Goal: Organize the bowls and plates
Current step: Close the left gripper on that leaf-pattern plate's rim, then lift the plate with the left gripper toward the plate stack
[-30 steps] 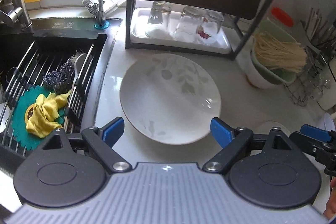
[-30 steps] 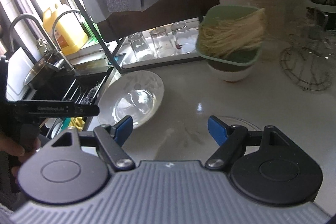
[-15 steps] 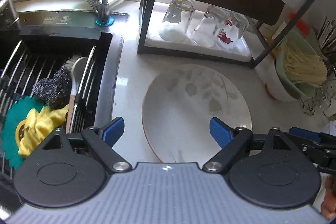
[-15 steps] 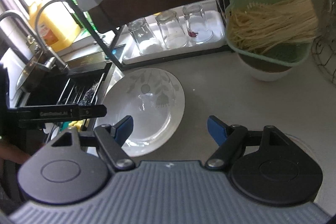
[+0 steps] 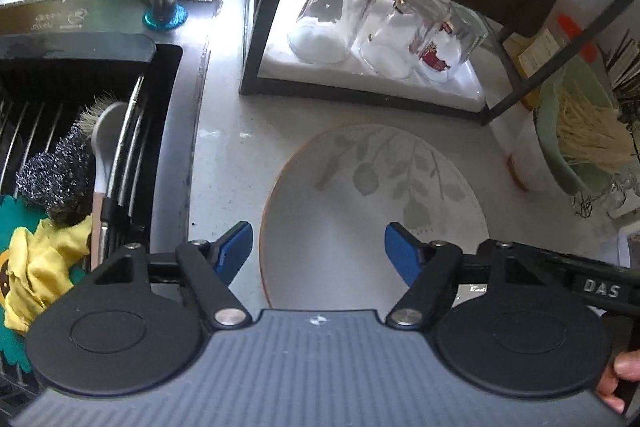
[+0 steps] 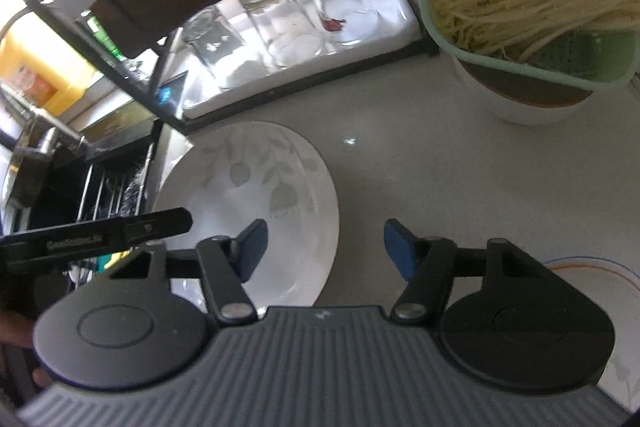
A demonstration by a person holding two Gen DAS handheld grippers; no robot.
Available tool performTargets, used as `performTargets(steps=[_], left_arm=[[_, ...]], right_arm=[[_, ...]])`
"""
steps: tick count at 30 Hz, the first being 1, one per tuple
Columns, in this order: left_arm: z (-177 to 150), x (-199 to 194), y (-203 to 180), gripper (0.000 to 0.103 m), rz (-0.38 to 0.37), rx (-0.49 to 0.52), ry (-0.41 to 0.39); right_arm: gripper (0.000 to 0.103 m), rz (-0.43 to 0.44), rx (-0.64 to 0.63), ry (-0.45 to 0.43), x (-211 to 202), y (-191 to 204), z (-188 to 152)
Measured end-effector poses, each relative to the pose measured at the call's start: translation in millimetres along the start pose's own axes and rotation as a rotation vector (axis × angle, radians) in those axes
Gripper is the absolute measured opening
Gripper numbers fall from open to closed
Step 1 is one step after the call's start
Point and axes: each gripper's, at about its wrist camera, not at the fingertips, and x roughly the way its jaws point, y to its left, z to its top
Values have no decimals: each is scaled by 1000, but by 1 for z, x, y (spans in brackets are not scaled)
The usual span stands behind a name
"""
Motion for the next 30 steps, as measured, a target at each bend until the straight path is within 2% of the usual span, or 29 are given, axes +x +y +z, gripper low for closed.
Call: performTargets(steps=[2,3,6,9,11,12,20,30], left_arm=[[2,7,-1,65,14,-12,42],[3,10,-1,65,6,-15,52],[9,15,-1,61,9,1,56],[15,19,1,52,9,35,70],[18,22,3,40,13,67,90],[21,24,5,38,16,72,100],[34,31,2,37,-2,96,157],[34,7,-15,37,-69,120,171]], right_arm=[[52,-1,27,7,6,-1,1],[45,4,36,9,8,0,2],[34,1,29,13,17,5,6],[30,-22,20,16,22,10,7],[28,-29,13,21,25,10,8],[27,-28,11,24,26,9,8],[25,-6,73,46,29,0,7],[25,50,147,41,4,-16,3]])
